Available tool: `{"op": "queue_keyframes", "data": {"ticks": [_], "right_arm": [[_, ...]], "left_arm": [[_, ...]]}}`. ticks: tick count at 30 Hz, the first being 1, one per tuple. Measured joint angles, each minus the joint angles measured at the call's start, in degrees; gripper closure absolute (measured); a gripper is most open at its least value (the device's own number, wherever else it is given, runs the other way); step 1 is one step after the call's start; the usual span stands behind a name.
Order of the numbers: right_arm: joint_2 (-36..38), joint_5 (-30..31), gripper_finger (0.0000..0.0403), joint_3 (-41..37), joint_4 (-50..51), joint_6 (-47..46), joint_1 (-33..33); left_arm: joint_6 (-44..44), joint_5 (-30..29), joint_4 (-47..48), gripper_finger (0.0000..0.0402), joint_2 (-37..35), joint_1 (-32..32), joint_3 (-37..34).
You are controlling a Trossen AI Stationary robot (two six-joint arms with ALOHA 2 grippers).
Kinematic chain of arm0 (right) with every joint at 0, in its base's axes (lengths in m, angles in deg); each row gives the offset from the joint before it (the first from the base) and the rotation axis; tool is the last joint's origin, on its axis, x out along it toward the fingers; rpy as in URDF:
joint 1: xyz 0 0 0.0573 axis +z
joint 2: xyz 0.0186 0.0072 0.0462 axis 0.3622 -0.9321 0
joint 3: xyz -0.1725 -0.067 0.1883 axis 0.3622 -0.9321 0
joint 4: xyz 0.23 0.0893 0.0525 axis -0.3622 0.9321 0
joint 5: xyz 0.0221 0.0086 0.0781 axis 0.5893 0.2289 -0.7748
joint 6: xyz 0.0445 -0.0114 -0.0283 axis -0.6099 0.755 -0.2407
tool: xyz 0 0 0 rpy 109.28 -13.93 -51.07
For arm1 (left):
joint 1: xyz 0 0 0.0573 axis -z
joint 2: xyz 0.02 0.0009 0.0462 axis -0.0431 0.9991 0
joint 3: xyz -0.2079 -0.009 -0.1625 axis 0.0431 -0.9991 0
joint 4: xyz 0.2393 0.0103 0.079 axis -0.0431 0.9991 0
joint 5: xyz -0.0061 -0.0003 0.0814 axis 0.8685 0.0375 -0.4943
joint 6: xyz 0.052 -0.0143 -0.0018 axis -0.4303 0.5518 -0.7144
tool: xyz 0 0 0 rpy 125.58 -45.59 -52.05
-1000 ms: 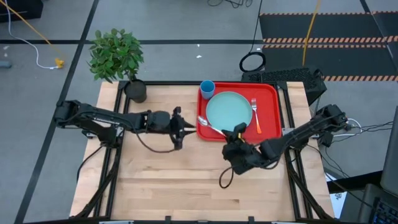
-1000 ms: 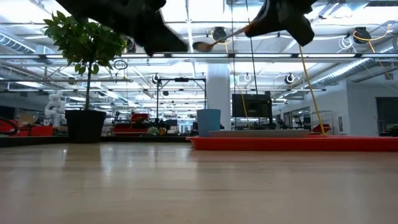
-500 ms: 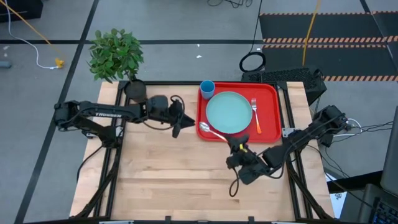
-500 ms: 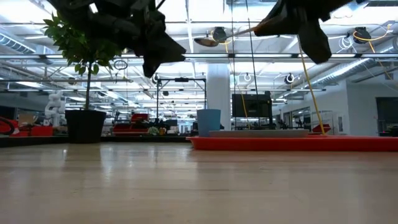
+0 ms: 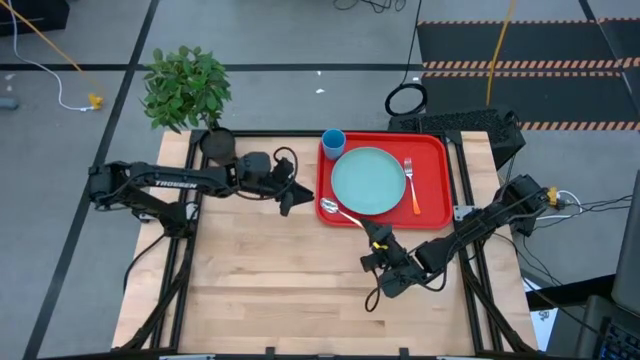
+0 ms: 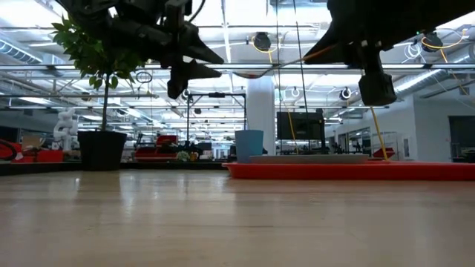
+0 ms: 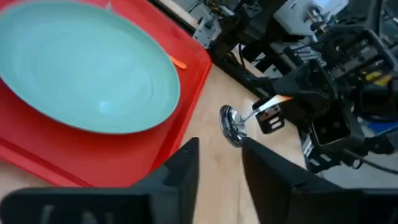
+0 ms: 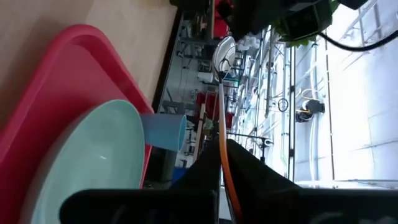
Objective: Pick and place plate/cup/fork/spoon on tray
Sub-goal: Put the orange spoon on the red tray to the right of the orange fork
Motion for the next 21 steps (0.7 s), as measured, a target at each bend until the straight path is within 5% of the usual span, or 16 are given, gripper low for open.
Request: {"op": "queue_keyframes", "data": {"ticks": [10,21], "right_arm": [[-3.09,-0.56,0.0403,0.02,-2.55,2.09,-1.55],[-3.44,-2.5,0.0403,0.02,-6.24,4.69,-2.9]], "left_arm": [[6.63,-0.72,-1.98,0.0157,4.3,0.2,-0.04],[7.64,-0.02,-5.07,0.0194,6.42,0.22,-0.02]]}}
